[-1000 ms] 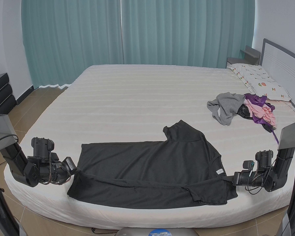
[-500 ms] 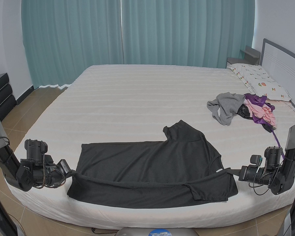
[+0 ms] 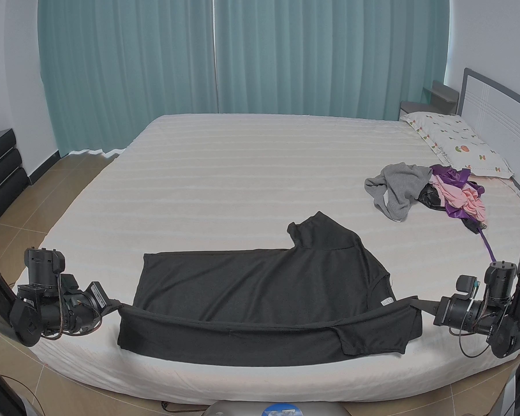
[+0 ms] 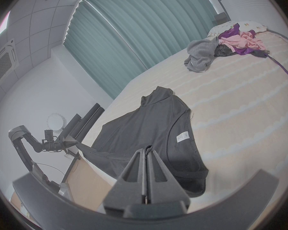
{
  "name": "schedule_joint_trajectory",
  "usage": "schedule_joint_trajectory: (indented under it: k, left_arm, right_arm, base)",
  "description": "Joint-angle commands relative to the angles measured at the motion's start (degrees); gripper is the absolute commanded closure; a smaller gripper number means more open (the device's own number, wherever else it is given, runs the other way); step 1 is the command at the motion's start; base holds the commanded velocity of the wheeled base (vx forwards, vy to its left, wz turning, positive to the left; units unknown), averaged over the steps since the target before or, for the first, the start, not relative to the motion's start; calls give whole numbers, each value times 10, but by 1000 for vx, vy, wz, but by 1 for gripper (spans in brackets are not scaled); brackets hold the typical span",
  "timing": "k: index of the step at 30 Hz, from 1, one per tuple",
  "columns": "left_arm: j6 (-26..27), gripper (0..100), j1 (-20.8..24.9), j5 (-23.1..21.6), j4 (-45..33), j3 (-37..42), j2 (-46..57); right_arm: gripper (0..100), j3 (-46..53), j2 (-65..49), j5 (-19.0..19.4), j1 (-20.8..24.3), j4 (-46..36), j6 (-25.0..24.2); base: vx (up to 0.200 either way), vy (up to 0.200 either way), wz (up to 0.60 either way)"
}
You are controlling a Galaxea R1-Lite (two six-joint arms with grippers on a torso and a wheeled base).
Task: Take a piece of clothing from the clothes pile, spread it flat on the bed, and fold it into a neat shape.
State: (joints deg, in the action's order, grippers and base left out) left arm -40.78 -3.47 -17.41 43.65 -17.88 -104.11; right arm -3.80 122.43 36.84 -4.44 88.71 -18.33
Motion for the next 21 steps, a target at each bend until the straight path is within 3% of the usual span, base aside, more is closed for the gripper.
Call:
schedule_joint_trajectory:
  k: [1, 10, 21]
  left_arm:
    - [0, 100, -17, -1, 0, 16, 39]
    - [0, 100, -20, -2, 0, 44, 53]
    - [0, 100, -20, -7, -4, 76, 97]
  right_arm:
    - [100, 33, -35, 17, -7, 10, -5]
    - [100, 38, -62, 32, -12, -5, -10]
    - [100, 38, -156, 32, -18, -122, -5]
  base:
    - [0, 0, 0]
    - [0, 0, 0]
    - [0, 0, 0]
